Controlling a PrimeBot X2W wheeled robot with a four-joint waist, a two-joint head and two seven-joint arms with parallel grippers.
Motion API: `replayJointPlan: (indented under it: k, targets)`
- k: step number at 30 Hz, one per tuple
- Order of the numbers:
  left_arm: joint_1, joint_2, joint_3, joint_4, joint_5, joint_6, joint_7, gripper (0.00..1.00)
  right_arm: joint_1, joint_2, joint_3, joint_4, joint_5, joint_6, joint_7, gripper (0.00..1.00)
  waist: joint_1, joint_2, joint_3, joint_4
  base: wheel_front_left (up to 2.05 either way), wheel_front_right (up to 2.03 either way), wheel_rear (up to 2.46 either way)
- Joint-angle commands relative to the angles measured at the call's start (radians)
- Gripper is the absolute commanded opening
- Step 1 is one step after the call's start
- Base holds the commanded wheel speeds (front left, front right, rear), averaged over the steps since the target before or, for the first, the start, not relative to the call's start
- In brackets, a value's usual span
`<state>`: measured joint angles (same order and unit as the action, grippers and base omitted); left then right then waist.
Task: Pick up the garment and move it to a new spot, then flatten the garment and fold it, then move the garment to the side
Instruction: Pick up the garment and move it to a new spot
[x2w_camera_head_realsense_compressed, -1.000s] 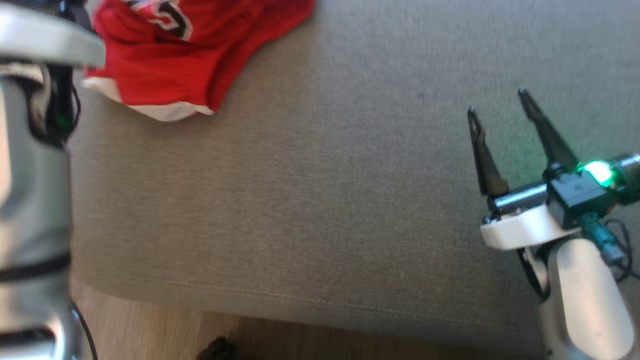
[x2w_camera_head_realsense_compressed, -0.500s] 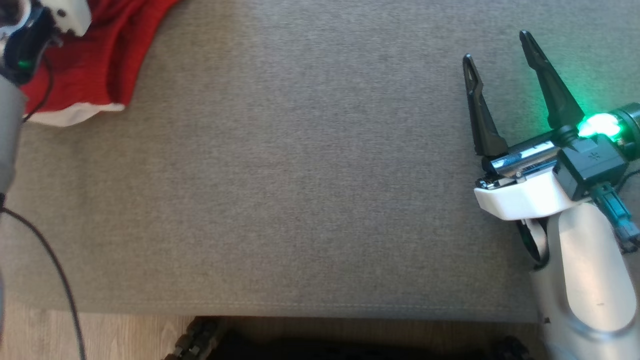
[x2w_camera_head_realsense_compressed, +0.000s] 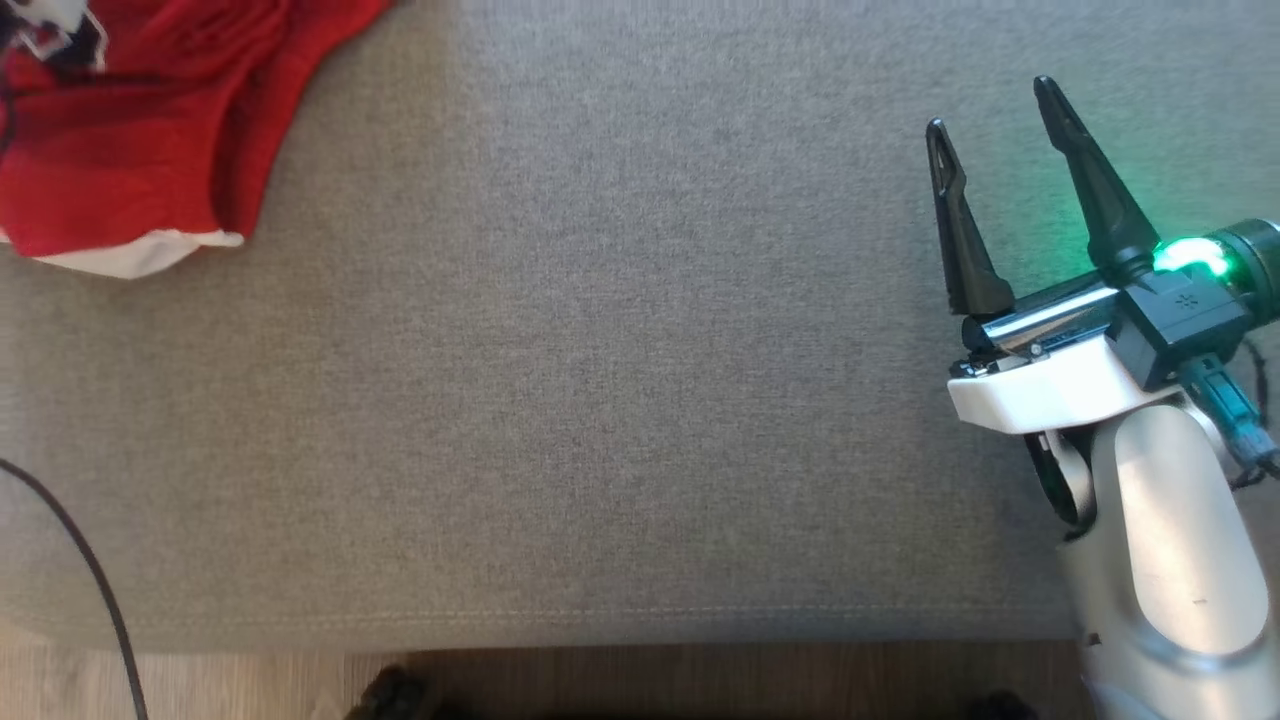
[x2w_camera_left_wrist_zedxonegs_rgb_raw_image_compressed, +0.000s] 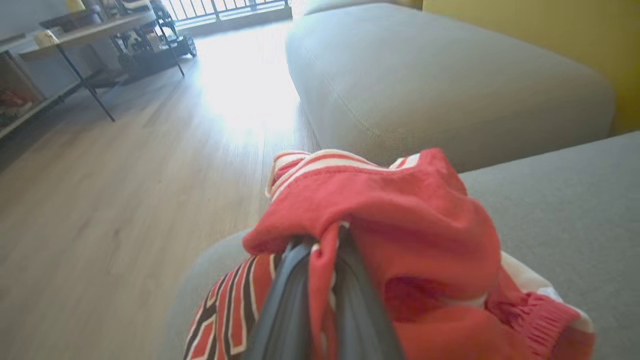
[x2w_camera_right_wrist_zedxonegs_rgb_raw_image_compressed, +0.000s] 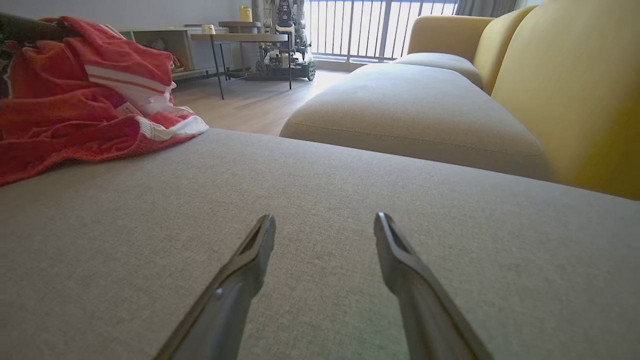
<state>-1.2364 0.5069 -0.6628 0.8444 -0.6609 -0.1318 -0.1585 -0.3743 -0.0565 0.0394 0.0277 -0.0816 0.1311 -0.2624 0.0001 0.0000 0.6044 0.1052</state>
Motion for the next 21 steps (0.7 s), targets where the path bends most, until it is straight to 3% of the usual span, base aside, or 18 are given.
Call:
replayJointPlan:
  k: [1, 6, 12, 21]
  targets:
    - [-0.052, 0.07, 0.029, -0.023, 0.008, 0.001, -0.034, 0.0, 0.033, 0.006, 0.022, -0.027, 0.014, 0.0, 0.001, 1.0, -0.0001, 0.0, -0.044, -0.006, 0.0, 0.0, 0.0]
    - [-0.06, 0.071, 0.02, -0.1, 0.027, 0.001, -0.095, 0.0, 0.055, 0.006, 0.03, -0.016, 0.057, 0.0, 0.001, 1.0, -0.0001, 0.0, -0.129, -0.019, 0.0, 0.0, 0.0]
    - [-0.035, 0.033, 0.001, -0.281, 0.04, 0.001, -0.102, 0.0, 0.089, 0.006, 0.042, -0.014, 0.101, 0.0, 0.001, 1.0, -0.0001, 0.0, -0.217, -0.046, 0.0, 0.0, 0.0]
    - [0.0, -0.015, -0.052, -0.49, 0.032, 0.002, -0.075, 0.0, 0.097, 0.006, 0.05, -0.039, 0.154, 0.0, 0.001, 1.0, -0.0001, 0.0, -0.259, -0.148, 0.0, 0.0, 0.0]
